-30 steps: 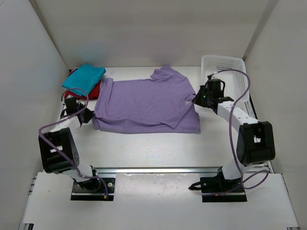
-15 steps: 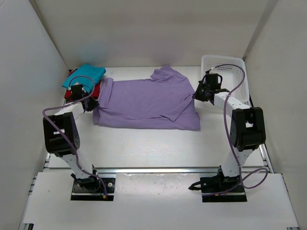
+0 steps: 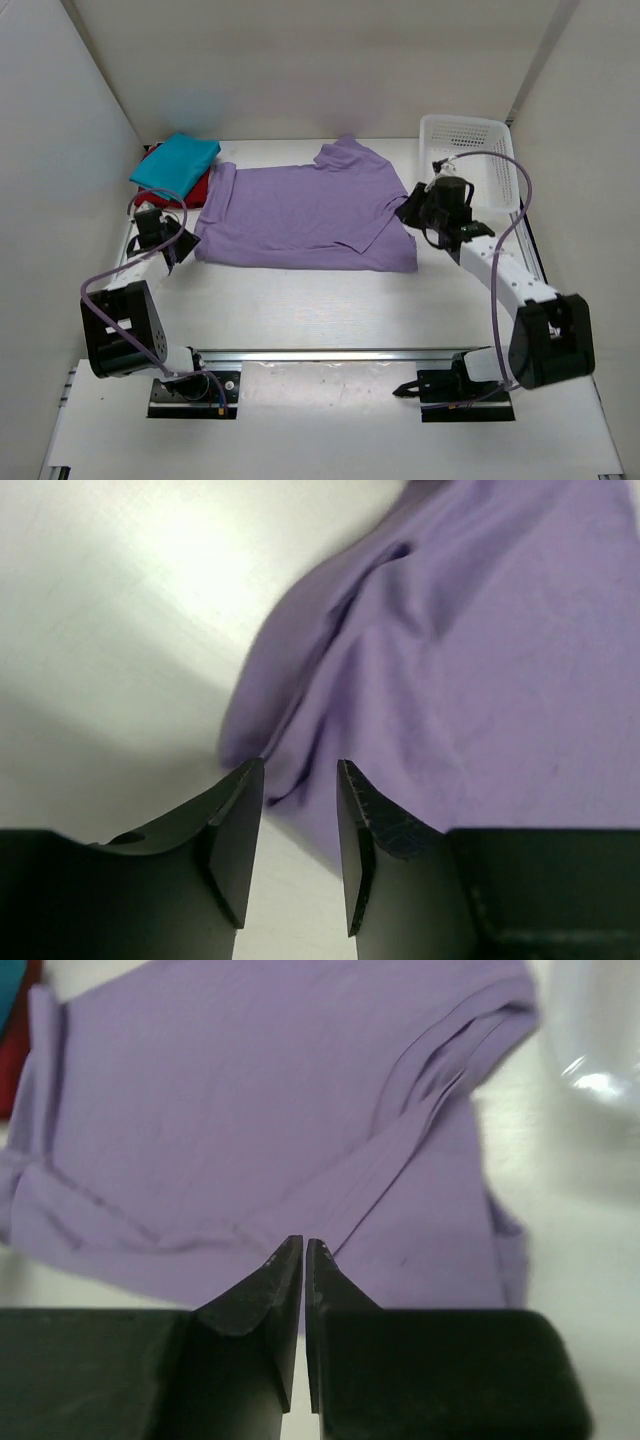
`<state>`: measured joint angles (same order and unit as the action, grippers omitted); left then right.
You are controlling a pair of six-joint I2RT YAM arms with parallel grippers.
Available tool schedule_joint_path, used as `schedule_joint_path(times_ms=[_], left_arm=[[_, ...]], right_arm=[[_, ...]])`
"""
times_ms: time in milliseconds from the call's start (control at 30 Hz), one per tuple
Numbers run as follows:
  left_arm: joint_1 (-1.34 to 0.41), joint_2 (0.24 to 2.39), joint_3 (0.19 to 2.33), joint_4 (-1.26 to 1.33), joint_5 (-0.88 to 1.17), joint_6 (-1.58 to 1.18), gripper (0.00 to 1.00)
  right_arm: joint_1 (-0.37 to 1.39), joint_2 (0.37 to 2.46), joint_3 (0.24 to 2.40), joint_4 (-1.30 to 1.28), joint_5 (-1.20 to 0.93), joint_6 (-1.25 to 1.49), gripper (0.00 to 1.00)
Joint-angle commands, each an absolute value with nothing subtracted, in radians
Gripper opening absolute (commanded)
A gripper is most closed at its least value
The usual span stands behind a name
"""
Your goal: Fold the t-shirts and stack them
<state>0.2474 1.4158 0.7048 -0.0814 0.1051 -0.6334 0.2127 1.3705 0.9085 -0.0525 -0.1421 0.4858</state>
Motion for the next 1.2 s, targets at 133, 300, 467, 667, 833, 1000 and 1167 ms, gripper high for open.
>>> schedule_joint_path(times_ms=[133, 300, 467, 667, 833, 1000, 1167], left_arm=[[0.31, 1.425, 0.534, 0.113, 0.222, -0.756, 0.52], [0.296, 1.492, 0.561, 0.138, 0.228, -0.784, 0.48], [0.301, 1.511, 0.549, 0.176, 0.215, -0.818, 0.32], [0.278, 1.496, 0.574, 0.161, 0.155, -0.798, 0.18], [0.281, 1.515, 0.584, 0.166, 0.152, -0.795, 0.05], [0.273, 1.499, 0.589, 0.14, 0.12, -0.773, 0.0], [0.27, 1.465, 0.584, 0.114, 0.084, -0.756, 0.0]], right_arm=[[0.276, 1.166, 0.589, 0.07, -0.158, 0.555, 0.1], [0.184, 1.101, 0.402, 0.173, -0.218, 0.601, 0.38], [0.091, 1.156, 0.333, 0.264, -0.247, 0.637, 0.46], [0.038, 1.302, 0.365, 0.33, -0.273, 0.646, 0.47], [0.035, 1.387, 0.39, 0.353, -0.261, 0.673, 0.14], [0.034, 1.338, 0.39, 0.328, -0.226, 0.681, 0.0], [0.002, 1.209, 0.341, 0.247, -0.213, 0.684, 0.0]])
